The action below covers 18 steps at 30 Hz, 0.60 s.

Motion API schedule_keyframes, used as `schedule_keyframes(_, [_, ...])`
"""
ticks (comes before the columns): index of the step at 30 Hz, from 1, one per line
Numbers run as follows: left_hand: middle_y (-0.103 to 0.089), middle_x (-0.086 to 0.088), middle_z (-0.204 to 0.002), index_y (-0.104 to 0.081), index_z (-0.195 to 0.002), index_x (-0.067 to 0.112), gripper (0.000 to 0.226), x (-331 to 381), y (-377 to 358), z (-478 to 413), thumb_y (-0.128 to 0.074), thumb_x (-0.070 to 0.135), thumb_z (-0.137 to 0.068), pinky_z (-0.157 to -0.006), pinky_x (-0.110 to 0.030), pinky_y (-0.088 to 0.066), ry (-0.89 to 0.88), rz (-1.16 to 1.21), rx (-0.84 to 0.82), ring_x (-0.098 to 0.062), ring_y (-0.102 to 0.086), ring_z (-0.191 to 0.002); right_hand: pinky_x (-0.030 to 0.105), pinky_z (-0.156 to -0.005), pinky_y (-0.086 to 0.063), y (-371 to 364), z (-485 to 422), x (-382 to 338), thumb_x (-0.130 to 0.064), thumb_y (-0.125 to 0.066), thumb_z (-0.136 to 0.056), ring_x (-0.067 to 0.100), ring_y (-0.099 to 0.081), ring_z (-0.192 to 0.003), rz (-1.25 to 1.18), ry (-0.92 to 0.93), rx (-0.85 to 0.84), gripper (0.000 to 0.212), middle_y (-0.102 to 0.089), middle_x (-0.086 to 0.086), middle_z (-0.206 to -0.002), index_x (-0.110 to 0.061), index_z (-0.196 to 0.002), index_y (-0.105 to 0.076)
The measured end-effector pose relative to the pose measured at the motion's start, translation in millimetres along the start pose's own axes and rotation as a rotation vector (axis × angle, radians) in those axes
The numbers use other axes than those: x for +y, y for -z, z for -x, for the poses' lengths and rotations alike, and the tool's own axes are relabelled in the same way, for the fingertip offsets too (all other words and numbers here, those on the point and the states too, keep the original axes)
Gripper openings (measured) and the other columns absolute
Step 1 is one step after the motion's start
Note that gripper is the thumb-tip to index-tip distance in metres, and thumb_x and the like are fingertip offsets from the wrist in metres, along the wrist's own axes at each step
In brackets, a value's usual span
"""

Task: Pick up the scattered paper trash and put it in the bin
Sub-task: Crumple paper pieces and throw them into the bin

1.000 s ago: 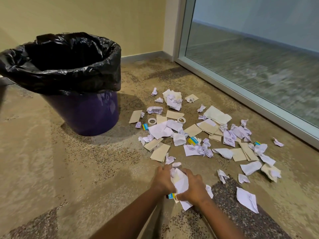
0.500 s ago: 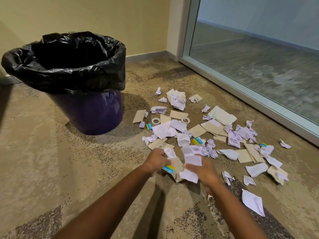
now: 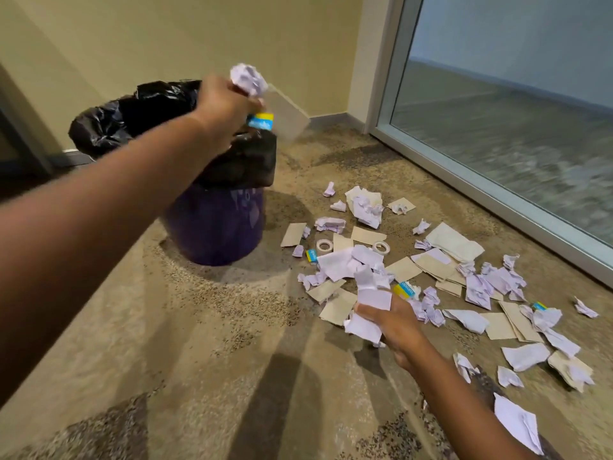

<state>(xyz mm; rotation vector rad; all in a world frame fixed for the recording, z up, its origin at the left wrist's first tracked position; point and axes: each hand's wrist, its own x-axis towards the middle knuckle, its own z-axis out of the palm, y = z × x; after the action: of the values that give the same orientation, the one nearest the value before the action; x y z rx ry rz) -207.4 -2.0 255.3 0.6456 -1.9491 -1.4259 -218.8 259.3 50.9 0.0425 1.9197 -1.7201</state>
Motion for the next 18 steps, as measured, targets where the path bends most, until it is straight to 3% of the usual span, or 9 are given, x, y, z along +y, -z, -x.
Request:
schedule_keyframes(3, [-0.051,0.002,-0.077,-0.053,-0.081,0.011,0.013,-1.0,24.0,-33.9,-0.062,0.004,-0.087,-0.042,-0.008,-0.047,0.049,-0.027,0.218,-0.014,-0.056,-0.079,0.031,-0.062,-0.048,-4.2,1.9,-4.0,0.004,-0.065,-0.079,0.019,-0.057,-0.069,0.009,-0.009,-0.031,0.024,-0.059,0.001,-0.077,-0.018,-0.080,-0.056])
schedule_keyframes(4, [-0.057,-0.002,-0.088,-0.057,-0.094,0.008,0.005,-5.3,32.0,-39.1,-0.059,0.008,-0.090,-0.044,-0.007,-0.047,0.087,-0.069,0.271,-0.015,-0.054,-0.087,0.030,-0.062,-0.048,-4.9,1.9,-5.6,0.004,-0.065,-0.079,0.017,-0.056,-0.069,0.012,-0.008,-0.040,0.024,-0.059,0.001,-0.078,-0.018,-0.081,-0.056])
schedule_keyframes(6, [-0.056,-0.013,-0.127,-0.051,-0.127,0.003,0.036,-19.9,44.0,-45.3,-0.050,0.020,-0.096,-0.075,-0.015,-0.050,0.204,-0.243,0.270,-0.018,-0.053,-0.106,0.030,-0.062,-0.048,-7.6,2.6,-10.0,0.002,-0.066,-0.078,0.020,-0.057,-0.072,0.051,0.001,-0.047,0.023,-0.061,0.006,-0.084,-0.010,-0.097,-0.059])
schedule_keyframes(8, [-0.040,-0.019,-0.145,-0.041,-0.137,0.002,0.051,-33.6,50.5,-41.9,-0.049,0.030,-0.095,-0.105,-0.033,-0.039,0.267,-0.440,0.300,-0.030,-0.045,-0.128,0.033,-0.065,-0.050,-12.5,2.4,-17.4,0.001,-0.067,-0.078,0.024,-0.057,-0.079,0.105,0.009,-0.044,0.034,-0.060,0.011,-0.095,-0.008,-0.109,-0.056])
schedule_keyframes(11, [-0.027,-0.022,-0.149,-0.034,-0.140,-0.001,0.055,-41.5,44.4,-19.9,-0.047,0.031,-0.097,-0.114,-0.041,-0.025,0.219,-0.648,0.315,-0.038,-0.030,-0.137,0.045,-0.082,-0.051,-26.3,4.5,-38.7,0.002,-0.065,-0.079,0.027,-0.057,-0.090,0.149,0.045,-0.061,0.037,-0.059,0.015,-0.103,-0.003,-0.114,-0.055])
schedule_keyframes(15, [-0.029,-0.027,-0.147,-0.035,-0.138,-0.002,0.048,-58.4,37.1,-7.3,-0.039,0.027,-0.100,-0.119,-0.046,-0.011,-0.025,-0.869,0.299,-0.039,-0.016,-0.144,0.035,-0.066,-0.055,-58.5,8.3,-94.8,0.004,-0.061,-0.082,0.025,-0.060,-0.084,0.016,0.153,-0.149,0.042,-0.060,0.017,-0.107,0.002,-0.122,-0.050])
schedule_keyframes(18, [-0.034,-0.026,-0.145,-0.037,-0.138,-0.001,0.046,-68.6,35.2,-3.4,-0.033,0.026,-0.101,-0.119,-0.046,-0.007,-0.103,-0.920,0.316,-0.037,-0.013,-0.145,0.042,-0.087,-0.052,-95.3,7.6,-152.2,0.002,-0.061,-0.082,0.032,-0.061,-0.101,-0.059,0.287,-0.166,0.043,-0.059,0.020,-0.121,0.002,-0.123,-0.049])
